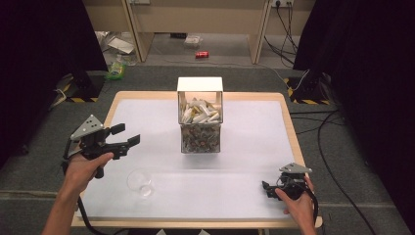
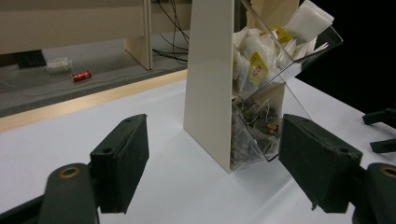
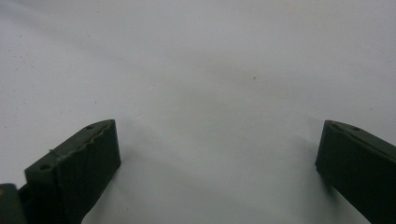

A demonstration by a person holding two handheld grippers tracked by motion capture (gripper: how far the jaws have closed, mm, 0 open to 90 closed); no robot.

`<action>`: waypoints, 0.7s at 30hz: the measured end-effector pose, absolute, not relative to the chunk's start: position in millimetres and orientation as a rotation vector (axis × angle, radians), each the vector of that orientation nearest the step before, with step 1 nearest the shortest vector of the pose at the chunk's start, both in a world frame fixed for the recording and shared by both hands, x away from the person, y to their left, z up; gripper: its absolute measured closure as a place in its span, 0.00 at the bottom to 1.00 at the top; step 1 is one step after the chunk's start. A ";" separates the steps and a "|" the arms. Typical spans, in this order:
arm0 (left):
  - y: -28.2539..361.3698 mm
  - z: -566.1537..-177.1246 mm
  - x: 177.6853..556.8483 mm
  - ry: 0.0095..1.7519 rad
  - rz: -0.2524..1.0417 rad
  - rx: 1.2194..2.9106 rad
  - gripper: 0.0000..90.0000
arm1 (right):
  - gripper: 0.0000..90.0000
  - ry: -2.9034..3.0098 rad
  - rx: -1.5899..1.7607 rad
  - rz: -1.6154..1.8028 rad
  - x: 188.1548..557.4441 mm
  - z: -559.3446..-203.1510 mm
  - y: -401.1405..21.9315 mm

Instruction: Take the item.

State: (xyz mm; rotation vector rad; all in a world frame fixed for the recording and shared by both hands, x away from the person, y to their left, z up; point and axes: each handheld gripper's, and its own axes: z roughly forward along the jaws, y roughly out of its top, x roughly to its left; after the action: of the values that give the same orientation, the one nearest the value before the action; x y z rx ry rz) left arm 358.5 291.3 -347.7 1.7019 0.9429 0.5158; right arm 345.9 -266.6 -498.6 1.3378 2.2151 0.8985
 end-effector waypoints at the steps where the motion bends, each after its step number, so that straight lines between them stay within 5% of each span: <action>1: 288.3 -345.6 358.6 0.933 0.516 1.702 0.27 | 0.00 2.215 1.338 0.898 345.9 -498.6 -266.6; 21: 221.7 -309.3 370.8 0.795 0.503 1.732 0.28 | 0.00 2.213 1.336 0.898 345.9 -498.7 -266.4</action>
State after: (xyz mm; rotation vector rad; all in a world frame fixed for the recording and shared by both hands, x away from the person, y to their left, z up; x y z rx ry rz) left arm 370.8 221.7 -309.3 1.7322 0.7951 0.5026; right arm 345.9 -266.4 -498.7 1.3360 2.2127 0.8983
